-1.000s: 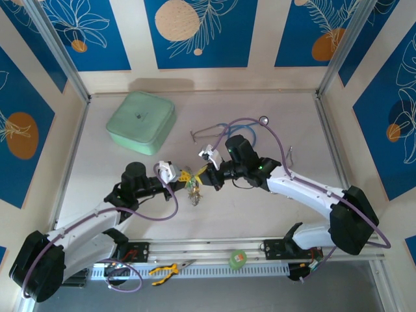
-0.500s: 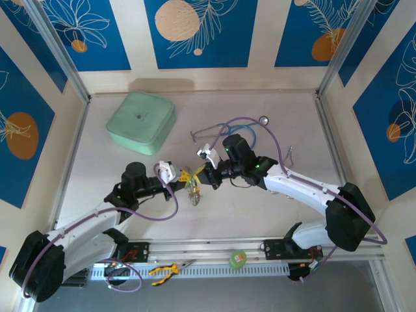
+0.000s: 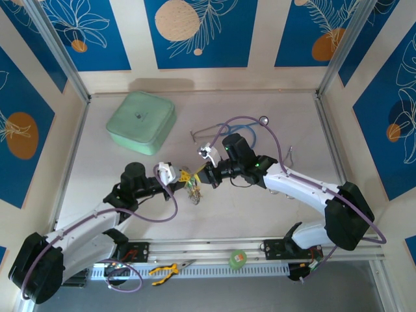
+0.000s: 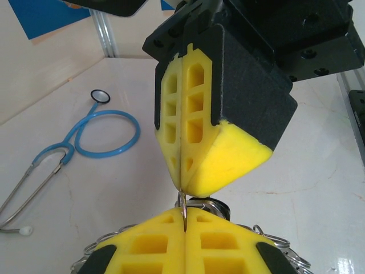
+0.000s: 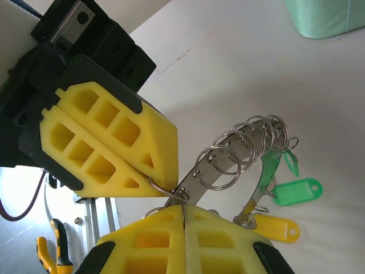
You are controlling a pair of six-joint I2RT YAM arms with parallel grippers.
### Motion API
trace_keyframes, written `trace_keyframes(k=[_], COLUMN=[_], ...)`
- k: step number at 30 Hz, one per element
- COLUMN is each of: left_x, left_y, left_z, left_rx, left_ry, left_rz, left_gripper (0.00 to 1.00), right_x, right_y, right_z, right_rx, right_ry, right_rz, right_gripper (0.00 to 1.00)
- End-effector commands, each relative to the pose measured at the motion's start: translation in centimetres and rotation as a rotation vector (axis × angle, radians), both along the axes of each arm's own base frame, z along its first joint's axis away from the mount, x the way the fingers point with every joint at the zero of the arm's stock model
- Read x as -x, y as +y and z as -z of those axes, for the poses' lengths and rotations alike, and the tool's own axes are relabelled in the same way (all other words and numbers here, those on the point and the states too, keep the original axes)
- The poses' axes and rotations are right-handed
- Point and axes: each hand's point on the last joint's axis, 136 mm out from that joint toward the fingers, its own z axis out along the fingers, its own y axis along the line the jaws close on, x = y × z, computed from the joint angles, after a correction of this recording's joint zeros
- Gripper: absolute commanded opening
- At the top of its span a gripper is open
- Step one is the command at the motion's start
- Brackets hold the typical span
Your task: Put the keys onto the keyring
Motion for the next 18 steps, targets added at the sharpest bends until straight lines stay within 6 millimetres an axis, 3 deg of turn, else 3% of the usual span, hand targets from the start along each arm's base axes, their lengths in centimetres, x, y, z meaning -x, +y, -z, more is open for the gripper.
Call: trace_keyframes(k=[1, 9, 13, 18], left_x=[1.2, 1.6, 1.5, 1.2], left_y=[-0.7, -0.6, -0.6, -0.5], left_z=[-1.5, -3.0, -3.4, -3.8], left_rx=[0.019, 0.092, 0.113, 0.137], left_ry=[-0.066, -0.15, -0.168, -0.181], left_rz=[0.063, 0.07, 0.059, 0.04], left_gripper=[0.0, 0.0, 0.0, 0.0], right_x=[-1.1, -0.9, -1.1, -1.4], right_y=[-0.3, 0.0, -0.3, -1.1], right_z=[-0.8, -0.4, -0.2, -1.3], right_rx=[-0.022, -0.035, -0.018, -0.021], right_ry=[0.013, 0.069, 0.084, 0.035], right_rz=[0.047, 0.028, 0.035, 0.039], right_gripper=[0.0, 0.0, 0.25, 0.36])
